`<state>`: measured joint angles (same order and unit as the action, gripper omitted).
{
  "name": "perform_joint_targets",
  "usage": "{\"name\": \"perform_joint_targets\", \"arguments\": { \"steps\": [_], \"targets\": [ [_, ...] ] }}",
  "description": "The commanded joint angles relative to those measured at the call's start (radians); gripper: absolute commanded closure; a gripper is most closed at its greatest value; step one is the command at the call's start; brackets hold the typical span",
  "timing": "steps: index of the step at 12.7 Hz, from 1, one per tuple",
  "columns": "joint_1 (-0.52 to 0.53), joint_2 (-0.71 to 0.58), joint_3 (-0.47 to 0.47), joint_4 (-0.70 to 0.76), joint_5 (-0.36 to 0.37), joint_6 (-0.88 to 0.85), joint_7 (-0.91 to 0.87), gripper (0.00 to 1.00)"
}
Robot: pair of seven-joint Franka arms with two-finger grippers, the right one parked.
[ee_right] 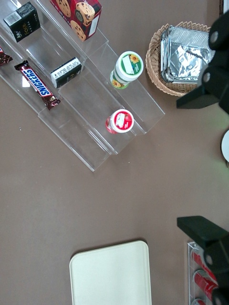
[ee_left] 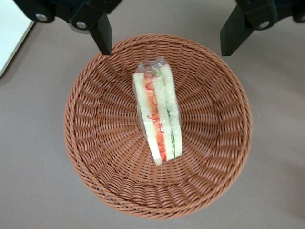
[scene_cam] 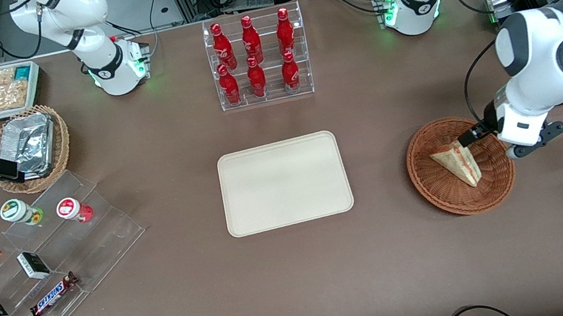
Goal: Place sandwich from basket to tray
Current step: 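Lower the open left gripper around the sandwich and close it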
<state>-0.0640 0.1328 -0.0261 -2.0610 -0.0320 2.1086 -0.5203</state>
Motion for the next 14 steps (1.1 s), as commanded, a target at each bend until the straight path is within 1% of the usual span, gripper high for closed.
{"name": "perform_joint_targets", "arguments": {
  "steps": [1, 7, 11, 14],
  "targets": [
    [-0.022, 0.011, 0.005, -0.016, 0.004, 0.042, -0.113, 0.00],
    [-0.034, 0.010, 0.006, -0.090, 0.017, 0.145, -0.109, 0.00],
    [-0.031, 0.018, 0.008, -0.110, 0.017, 0.165, -0.109, 0.00],
    [-0.027, 0.037, 0.011, -0.126, 0.017, 0.211, -0.113, 0.00]
  ]
}}
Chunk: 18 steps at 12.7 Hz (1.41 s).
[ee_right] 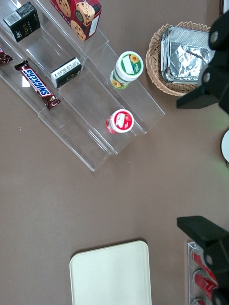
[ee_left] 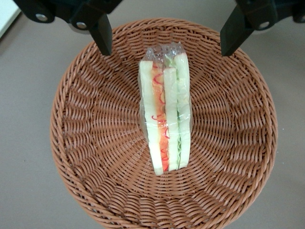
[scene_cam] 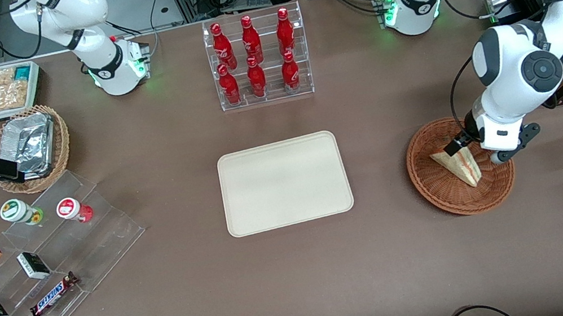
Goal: Place sandwich from basket to tray
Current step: 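Lower the open left gripper around the sandwich and close it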
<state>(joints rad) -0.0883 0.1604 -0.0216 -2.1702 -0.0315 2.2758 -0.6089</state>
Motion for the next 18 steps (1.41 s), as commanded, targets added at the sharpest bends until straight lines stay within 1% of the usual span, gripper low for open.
{"name": "perform_joint_targets", "arguments": {
  "steps": [1, 10, 11, 12, 14, 15, 16, 18],
  "targets": [
    [-0.001, 0.017, 0.006, -0.020, 0.015, 0.059, -0.026, 0.00],
    [-0.001, 0.102, 0.008, -0.025, 0.013, 0.159, -0.054, 0.00],
    [-0.001, 0.108, 0.008, -0.026, 0.013, 0.160, -0.054, 0.12],
    [-0.001, 0.108, 0.008, -0.028, 0.013, 0.160, -0.054, 0.31],
    [0.001, 0.103, 0.008, -0.039, 0.013, 0.159, -0.054, 0.73],
    [0.001, 0.100, 0.008, -0.046, 0.013, 0.159, -0.054, 0.90],
    [0.001, 0.097, 0.008, -0.046, 0.015, 0.151, -0.052, 1.00],
    [0.001, 0.074, 0.009, -0.037, 0.015, 0.108, -0.039, 1.00]
  ]
}}
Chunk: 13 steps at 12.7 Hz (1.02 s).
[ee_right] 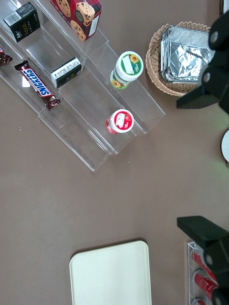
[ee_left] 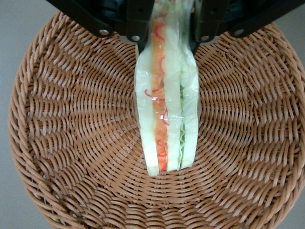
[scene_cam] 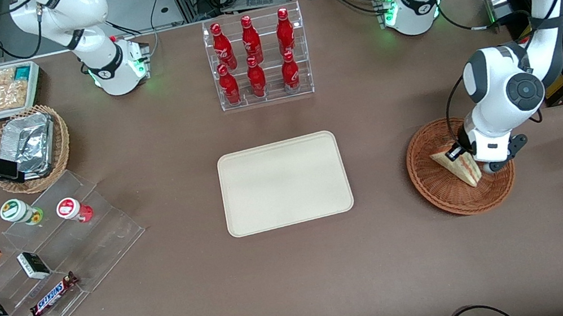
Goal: Place sandwich from basket to tray
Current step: 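Lift the sandwich and carry it toward the cream tray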
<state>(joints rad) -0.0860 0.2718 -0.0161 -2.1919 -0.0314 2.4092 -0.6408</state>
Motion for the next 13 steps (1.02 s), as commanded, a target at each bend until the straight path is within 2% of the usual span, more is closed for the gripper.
{"name": "perform_joint_targets", "arguments": {
  "steps": [1, 6, 9, 13],
  "targets": [
    [-0.003, -0.052, 0.004, 0.001, 0.018, -0.069, 0.000, 1.00],
    [-0.020, -0.069, -0.011, 0.214, 0.044, -0.369, 0.027, 1.00],
    [-0.058, -0.057, -0.041, 0.293, 0.042, -0.452, 0.067, 1.00],
    [-0.161, -0.027, -0.050, 0.319, 0.027, -0.446, 0.084, 1.00]
  ]
}}
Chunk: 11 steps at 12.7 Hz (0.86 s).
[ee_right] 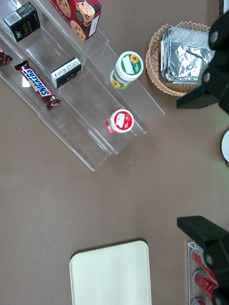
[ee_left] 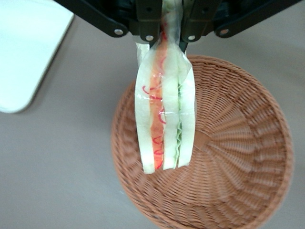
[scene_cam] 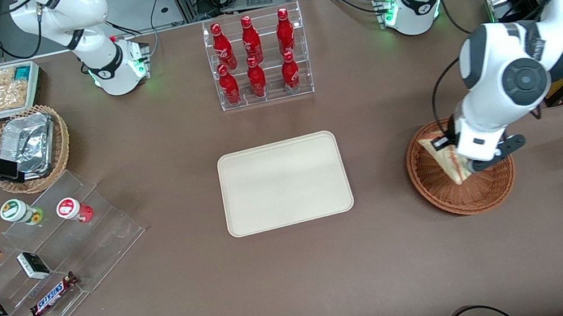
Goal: Place sandwich from basket to tray
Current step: 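Lift the sandwich and carry it toward the cream tray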
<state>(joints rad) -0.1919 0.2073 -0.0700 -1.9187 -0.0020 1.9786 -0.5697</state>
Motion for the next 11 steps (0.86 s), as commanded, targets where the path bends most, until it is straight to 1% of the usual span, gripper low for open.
{"name": "perform_joint_targets", "arguments": {
  "steps": [1, 4, 7, 11],
  "targets": [
    [-0.095, 0.062, 0.004, 0.072, -0.004, -0.017, 0.010, 1.00],
    [-0.207, 0.148, 0.004, 0.176, -0.006, -0.024, 0.005, 1.00],
    [-0.308, 0.254, 0.004, 0.289, -0.071, -0.026, -0.015, 1.00],
    [-0.424, 0.409, 0.004, 0.467, -0.076, -0.020, -0.178, 1.00]
  ]
}}
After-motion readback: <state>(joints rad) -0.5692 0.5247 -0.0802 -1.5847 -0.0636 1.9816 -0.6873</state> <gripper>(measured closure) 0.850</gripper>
